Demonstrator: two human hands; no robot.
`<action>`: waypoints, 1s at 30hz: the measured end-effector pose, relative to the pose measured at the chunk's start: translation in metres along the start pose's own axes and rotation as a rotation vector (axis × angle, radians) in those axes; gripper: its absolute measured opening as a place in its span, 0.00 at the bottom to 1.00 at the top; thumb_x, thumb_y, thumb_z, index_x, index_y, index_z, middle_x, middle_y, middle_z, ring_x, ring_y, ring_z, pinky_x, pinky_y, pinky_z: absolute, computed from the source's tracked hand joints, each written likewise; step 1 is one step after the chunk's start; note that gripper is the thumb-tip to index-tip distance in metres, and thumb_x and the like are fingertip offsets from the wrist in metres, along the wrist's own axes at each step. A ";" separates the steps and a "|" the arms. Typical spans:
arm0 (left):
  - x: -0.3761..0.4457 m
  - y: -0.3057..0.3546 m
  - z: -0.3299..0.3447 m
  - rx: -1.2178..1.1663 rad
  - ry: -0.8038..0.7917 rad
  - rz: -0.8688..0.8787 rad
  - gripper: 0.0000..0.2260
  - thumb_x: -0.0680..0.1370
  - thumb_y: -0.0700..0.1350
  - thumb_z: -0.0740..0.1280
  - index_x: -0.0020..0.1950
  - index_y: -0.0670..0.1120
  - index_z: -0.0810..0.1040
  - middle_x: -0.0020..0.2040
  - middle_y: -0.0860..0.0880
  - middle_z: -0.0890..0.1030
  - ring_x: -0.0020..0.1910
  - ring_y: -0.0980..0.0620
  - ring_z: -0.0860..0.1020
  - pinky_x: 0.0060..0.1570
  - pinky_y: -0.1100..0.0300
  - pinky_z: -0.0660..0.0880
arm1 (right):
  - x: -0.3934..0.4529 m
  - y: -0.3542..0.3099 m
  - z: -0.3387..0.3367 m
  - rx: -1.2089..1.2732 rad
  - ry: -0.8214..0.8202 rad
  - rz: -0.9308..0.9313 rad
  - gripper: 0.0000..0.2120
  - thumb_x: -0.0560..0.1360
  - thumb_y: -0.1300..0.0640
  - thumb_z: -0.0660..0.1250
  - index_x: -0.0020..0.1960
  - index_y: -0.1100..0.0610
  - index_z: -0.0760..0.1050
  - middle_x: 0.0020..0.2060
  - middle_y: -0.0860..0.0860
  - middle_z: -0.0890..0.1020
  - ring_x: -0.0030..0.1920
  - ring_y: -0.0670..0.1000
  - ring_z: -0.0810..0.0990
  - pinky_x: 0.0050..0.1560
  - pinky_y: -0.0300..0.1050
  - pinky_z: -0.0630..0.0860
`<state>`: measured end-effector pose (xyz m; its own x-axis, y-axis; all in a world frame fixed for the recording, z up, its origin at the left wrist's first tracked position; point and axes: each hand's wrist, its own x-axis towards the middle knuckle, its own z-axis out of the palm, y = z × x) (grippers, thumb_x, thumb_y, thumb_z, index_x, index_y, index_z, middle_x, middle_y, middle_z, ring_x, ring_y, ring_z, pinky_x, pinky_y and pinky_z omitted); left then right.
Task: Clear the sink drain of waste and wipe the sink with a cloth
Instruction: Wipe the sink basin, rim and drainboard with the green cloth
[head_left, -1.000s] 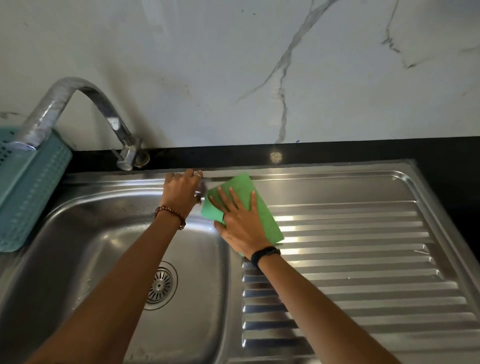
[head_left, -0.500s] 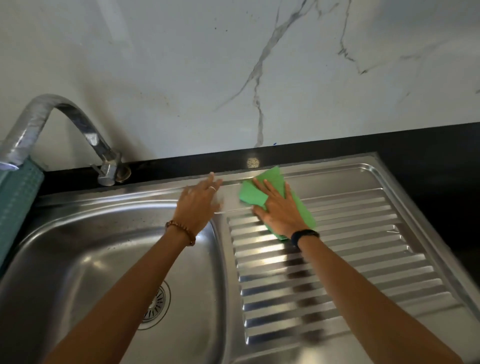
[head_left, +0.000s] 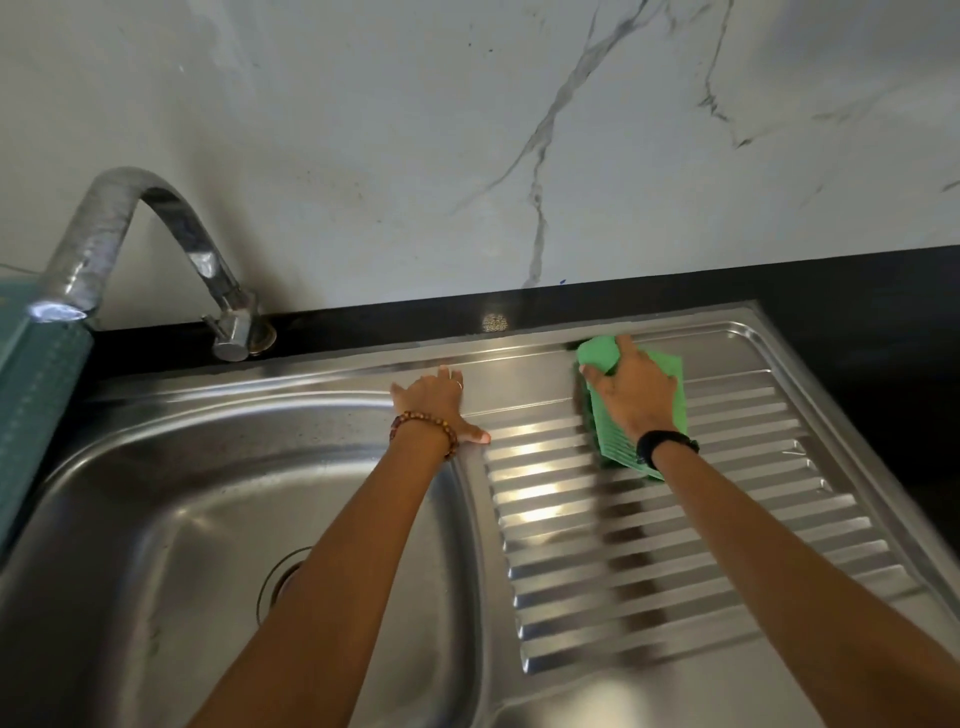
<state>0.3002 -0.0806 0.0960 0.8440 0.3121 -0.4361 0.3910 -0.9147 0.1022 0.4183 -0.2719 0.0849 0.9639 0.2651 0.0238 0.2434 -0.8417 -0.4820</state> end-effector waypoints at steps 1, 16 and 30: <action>0.001 0.001 -0.002 0.016 -0.008 -0.009 0.41 0.70 0.64 0.66 0.75 0.45 0.54 0.75 0.44 0.63 0.70 0.40 0.66 0.71 0.41 0.58 | 0.002 0.000 -0.007 0.066 0.015 -0.009 0.19 0.75 0.50 0.65 0.61 0.60 0.70 0.56 0.60 0.77 0.56 0.60 0.75 0.59 0.55 0.69; 0.000 0.030 -0.016 -0.144 -0.066 -0.228 0.38 0.65 0.53 0.76 0.70 0.43 0.65 0.70 0.43 0.69 0.68 0.40 0.69 0.68 0.41 0.65 | 0.045 -0.012 -0.058 1.332 -0.341 0.536 0.09 0.78 0.54 0.59 0.44 0.58 0.73 0.36 0.53 0.77 0.33 0.48 0.75 0.28 0.38 0.76; 0.017 0.056 -0.021 0.009 -0.038 -0.442 0.26 0.67 0.45 0.76 0.63 0.44 0.74 0.63 0.45 0.76 0.63 0.44 0.74 0.61 0.50 0.70 | -0.002 0.001 0.049 -0.268 -0.312 -0.621 0.26 0.78 0.38 0.44 0.75 0.42 0.48 0.77 0.49 0.43 0.75 0.64 0.39 0.65 0.74 0.31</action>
<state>0.3438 -0.1210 0.1132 0.5822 0.6641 -0.4690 0.7078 -0.6979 -0.1095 0.4112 -0.2502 0.0420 0.5744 0.8172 -0.0466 0.7901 -0.5685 -0.2292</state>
